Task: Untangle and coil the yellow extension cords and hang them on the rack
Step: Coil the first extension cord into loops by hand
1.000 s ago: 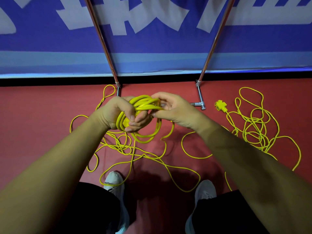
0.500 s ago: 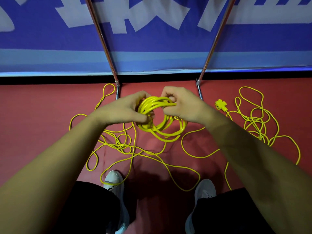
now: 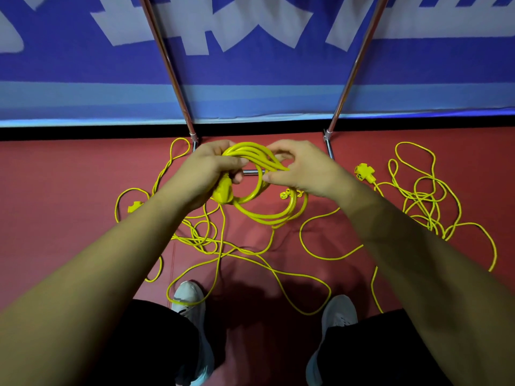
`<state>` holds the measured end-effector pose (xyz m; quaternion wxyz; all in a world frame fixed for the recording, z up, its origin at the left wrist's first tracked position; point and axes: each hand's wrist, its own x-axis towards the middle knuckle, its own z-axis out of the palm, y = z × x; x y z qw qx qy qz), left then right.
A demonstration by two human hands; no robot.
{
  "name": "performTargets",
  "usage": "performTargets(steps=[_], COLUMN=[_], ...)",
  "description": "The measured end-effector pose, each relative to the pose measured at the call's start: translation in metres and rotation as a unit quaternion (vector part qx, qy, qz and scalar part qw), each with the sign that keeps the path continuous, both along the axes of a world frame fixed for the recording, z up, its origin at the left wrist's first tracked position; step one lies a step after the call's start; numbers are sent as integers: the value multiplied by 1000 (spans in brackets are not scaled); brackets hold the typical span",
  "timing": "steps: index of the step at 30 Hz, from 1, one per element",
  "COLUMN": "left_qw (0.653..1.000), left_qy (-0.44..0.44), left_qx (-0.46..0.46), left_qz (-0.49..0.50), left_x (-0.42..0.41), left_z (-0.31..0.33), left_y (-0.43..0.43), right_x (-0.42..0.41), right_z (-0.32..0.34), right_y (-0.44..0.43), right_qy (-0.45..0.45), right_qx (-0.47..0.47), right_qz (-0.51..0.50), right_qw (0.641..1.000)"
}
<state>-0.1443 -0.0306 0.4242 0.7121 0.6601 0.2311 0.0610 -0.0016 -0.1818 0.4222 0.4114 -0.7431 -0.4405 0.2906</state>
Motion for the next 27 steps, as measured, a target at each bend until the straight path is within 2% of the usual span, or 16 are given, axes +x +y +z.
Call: performTargets(steps=[3,7,10,13,16,19,22,27], left_qw=[998,987,987,989,997,997,980,941], left_qy=[-26,-87,-98,-90,-60,-18,28,46], left_qx=[-57,-130,-122,-106,-38,43,171,305], left_qz=[6,31,42,43,0,-62,-96,-138], left_x=[-1,4,6,5,4,0,-2,-7], left_z=[-1,-5,-7,-8,-6,-5,-5,4], left_y=[1,-2,-5,-4,-2,-3,-1,-5], right_x=[3,5,-1,-7,-8,-8,-8,-13], right_z=[-4,0,0,-7,-8,-3,2,3], right_y=[-2,-2,-3,-1,0,-1,-2,-1], right_qy=[50,42,53,-17,-38,-7,-25,-97], right_qx=[6,0,-10,-32,-9,9,-7,-43], right_qz=[-5,-8,-8,-29,-77,-75,-24,33], right_qw=[999,999,999,999,996,997,999,994])
